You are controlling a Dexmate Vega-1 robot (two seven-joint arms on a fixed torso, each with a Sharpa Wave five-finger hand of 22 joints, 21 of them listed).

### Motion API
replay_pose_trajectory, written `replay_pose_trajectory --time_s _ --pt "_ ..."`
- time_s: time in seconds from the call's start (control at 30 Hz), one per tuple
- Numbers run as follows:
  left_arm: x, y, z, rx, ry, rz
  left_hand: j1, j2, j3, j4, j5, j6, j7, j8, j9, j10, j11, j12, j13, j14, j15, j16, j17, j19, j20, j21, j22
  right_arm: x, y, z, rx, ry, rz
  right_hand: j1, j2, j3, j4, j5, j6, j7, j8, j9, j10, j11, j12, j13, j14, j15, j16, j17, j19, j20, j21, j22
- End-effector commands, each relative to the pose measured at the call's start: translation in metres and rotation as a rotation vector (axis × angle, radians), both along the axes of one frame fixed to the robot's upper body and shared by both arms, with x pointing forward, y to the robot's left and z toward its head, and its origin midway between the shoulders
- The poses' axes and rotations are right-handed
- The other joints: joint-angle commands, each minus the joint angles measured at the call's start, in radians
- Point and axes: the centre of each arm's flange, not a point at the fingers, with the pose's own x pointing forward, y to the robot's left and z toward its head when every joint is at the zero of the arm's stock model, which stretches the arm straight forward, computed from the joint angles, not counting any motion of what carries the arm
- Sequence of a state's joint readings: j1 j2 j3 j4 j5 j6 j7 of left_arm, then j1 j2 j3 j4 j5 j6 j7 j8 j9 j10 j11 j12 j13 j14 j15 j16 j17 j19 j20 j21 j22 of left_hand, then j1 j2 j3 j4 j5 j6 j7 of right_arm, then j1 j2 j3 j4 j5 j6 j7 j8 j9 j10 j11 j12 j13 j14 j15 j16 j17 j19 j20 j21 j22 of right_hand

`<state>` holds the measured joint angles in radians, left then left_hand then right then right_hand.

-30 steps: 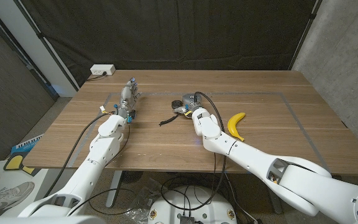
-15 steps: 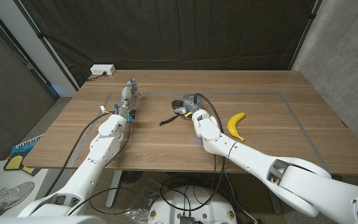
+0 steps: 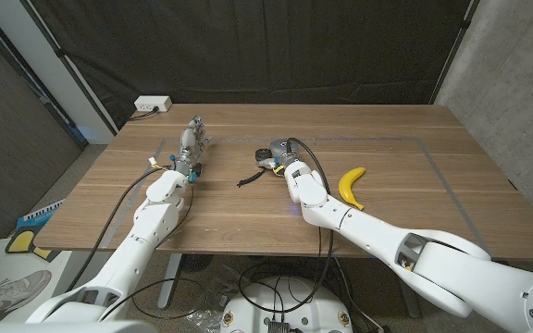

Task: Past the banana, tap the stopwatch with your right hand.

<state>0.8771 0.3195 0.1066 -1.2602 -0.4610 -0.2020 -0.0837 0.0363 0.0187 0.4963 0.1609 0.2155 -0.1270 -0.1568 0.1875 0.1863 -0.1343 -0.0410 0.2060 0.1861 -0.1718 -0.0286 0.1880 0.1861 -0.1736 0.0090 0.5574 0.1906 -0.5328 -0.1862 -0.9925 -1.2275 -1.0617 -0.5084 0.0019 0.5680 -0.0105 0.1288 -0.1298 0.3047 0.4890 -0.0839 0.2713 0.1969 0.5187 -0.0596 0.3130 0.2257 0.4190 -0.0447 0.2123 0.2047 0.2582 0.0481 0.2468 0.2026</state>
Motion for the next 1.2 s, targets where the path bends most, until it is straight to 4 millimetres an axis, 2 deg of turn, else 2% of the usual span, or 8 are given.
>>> replay_pose_trajectory --time_s 0.03,0.17,0.93,1.0,1.03,1.1,1.17,1.2 --pt "0.0029 0.0011 0.0005 0.000 0.003 -0.001 0.000 0.007 -0.002 -0.002 0.011 -0.007 -0.001 -0.003 0.000 -0.010 -0.003 -0.006 0.003 -0.032 -0.014 -0.001 -0.001 -0.060 -0.002 -0.006 0.002 0.0018 0.0030 -0.0003 -0.004 -0.030 0.031 0.037 0.005 0.010 -0.010 0.011 0.052 -0.021 0.021 0.003 0.035 -0.031 0.014 0.008 0.035 -0.120 0.013 0.001 0.012 -0.015 0.007 0.004" --pt "0.0045 0.0009 0.0011 0.000 0.005 -0.002 -0.001 0.007 -0.004 -0.003 0.011 -0.010 0.000 -0.003 0.000 -0.012 -0.002 -0.006 0.003 -0.035 -0.014 -0.002 -0.001 -0.060 -0.002 -0.007 0.002 0.0016 0.0027 -0.0011 0.003 -0.058 0.045 0.073 0.012 0.018 -0.018 0.016 0.097 -0.047 0.037 0.003 0.078 -0.060 0.028 0.011 0.077 -0.156 0.021 -0.001 0.033 -0.033 0.014 0.004" --pt "0.0066 -0.0002 0.0031 0.005 0.006 -0.003 -0.002 0.008 -0.008 -0.005 0.015 -0.015 -0.001 -0.003 0.000 -0.017 -0.001 -0.006 0.003 -0.039 -0.015 -0.002 -0.002 -0.063 -0.002 -0.010 0.002 0.0034 0.0004 0.0009 0.009 -0.056 0.042 0.073 0.009 0.008 -0.007 0.017 0.090 -0.043 0.030 0.002 0.060 -0.053 0.017 0.014 0.063 -0.145 0.006 0.001 0.027 -0.024 0.011 0.005" --pt "0.0068 -0.0002 0.0036 0.005 0.006 -0.004 -0.002 0.008 -0.009 -0.005 0.015 -0.016 -0.001 -0.002 0.000 -0.017 -0.002 -0.006 0.003 -0.040 -0.014 -0.002 -0.002 -0.063 -0.002 -0.011 0.002 0.0034 -0.0003 0.0004 0.009 -0.056 0.042 0.066 0.006 0.001 0.000 0.017 0.049 -0.034 0.012 0.001 0.024 -0.042 0.000 0.015 0.042 -0.133 -0.003 0.002 0.026 -0.022 0.010 0.005" --pt "0.0069 -0.0003 0.0039 0.006 0.006 -0.005 -0.002 0.008 -0.009 -0.005 0.015 -0.016 -0.001 -0.002 0.000 -0.017 -0.002 -0.006 0.003 -0.040 -0.014 -0.002 -0.002 -0.063 -0.002 -0.011 0.002 0.0036 -0.0007 0.0003 0.007 -0.054 0.041 0.063 0.006 -0.003 0.003 0.017 0.028 -0.026 0.001 0.001 0.004 -0.026 -0.009 0.014 0.037 -0.128 -0.005 0.003 0.027 -0.020 0.010 0.005" --pt "0.0071 -0.0004 0.0044 0.009 0.006 -0.005 -0.003 0.008 -0.010 -0.005 0.016 -0.016 -0.001 -0.002 0.000 -0.017 -0.002 -0.006 0.003 -0.040 -0.014 -0.002 -0.002 -0.063 -0.002 -0.011 0.002 0.0039 -0.0016 0.0003 0.007 -0.048 0.042 0.046 -0.002 -0.022 0.015 0.015 -0.063 0.000 -0.042 0.000 -0.064 -0.011 -0.044 0.007 0.005 -0.105 -0.015 0.005 0.019 -0.013 0.006 0.005" --pt "0.0074 -0.0006 0.0046 0.008 0.006 -0.006 -0.003 0.008 -0.010 -0.005 0.016 -0.016 -0.001 -0.002 0.000 -0.017 -0.001 -0.006 0.003 -0.040 -0.015 -0.002 -0.002 -0.063 -0.002 -0.011 0.002 0.0040 -0.0026 0.0005 0.007 -0.039 0.045 0.026 -0.007 -0.042 0.028 0.014 -0.190 0.050 -0.088 -0.003 -0.125 0.022 -0.074 -0.003 -0.025 -0.088 -0.019 0.006 0.008 0.000 0.001 0.005" --pt "0.0074 -0.0007 0.0046 0.010 0.007 -0.006 -0.003 0.008 -0.010 -0.006 0.016 -0.017 -0.001 -0.002 0.000 -0.018 -0.002 -0.006 0.003 -0.040 -0.015 -0.002 -0.002 -0.063 -0.002 -0.012 0.002 0.0039 -0.0031 0.0009 0.011 -0.037 0.047 0.021 -0.008 -0.048 0.031 0.013 -0.239 0.064 -0.099 -0.004 -0.154 0.031 -0.085 -0.005 -0.038 -0.081 -0.021 0.006 0.004 0.003 -0.001 0.006"
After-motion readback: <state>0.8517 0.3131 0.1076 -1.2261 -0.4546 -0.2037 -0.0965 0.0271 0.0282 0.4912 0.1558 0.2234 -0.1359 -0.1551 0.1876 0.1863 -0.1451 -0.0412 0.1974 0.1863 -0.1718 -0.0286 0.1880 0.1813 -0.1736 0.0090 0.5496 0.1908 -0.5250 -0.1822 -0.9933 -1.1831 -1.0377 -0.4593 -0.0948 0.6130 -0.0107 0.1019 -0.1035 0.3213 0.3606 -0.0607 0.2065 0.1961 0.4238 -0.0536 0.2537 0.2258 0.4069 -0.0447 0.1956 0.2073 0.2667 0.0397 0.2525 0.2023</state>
